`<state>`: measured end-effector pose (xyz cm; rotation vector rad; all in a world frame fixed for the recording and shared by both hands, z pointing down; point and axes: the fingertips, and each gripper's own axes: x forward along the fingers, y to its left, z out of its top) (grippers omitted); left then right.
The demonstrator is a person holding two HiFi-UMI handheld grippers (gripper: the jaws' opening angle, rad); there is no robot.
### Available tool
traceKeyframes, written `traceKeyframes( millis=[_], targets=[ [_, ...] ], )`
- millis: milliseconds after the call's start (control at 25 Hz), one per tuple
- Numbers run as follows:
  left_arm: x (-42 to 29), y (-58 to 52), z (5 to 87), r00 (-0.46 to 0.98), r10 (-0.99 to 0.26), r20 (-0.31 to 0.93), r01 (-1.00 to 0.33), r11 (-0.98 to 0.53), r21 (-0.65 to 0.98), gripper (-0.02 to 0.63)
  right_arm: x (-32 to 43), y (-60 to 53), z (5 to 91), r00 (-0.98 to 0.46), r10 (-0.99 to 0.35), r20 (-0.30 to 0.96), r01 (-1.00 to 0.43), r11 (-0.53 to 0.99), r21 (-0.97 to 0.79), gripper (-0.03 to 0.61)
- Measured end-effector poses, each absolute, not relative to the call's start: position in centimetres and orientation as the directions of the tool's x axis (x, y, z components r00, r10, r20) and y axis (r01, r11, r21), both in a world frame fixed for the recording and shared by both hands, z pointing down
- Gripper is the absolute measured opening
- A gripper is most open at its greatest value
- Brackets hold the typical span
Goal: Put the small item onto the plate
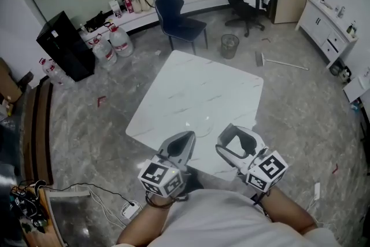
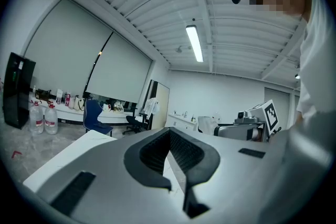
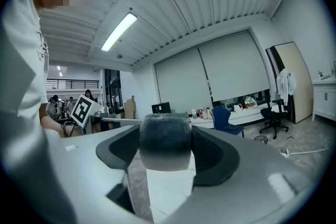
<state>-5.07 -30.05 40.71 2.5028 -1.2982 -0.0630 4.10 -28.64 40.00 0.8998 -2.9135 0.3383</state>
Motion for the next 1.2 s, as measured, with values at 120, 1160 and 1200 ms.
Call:
traceKeyframes(
  millis=[120,1160,1200],
  targets=[
    [-6.0,-33.4,41.8,0.613,-0.780,0.126,-0.771,-0.555,0.313,0.006,2.5,-32.0,41.4,-0.811,-0.557,0.177,-0.584,0.787,-0.197,0.299],
    [-11.9,-48.3,52.2,0.762,-0.600,0.243,-0.638,-0.635,0.435,0.006,-5.5,-46.2,58.6,-0.689,-0.527,0.497,-0.696,0.671,-0.254,0.299],
    [-11.8,-48.3,52.3,0.763,-0.598,0.244,-0.637,-0.636,0.434,0.006,-5.5,-46.4,59.5,-0.687,-0.520,0.508,-0.696,0.671,-0.255,0.299]
  ],
)
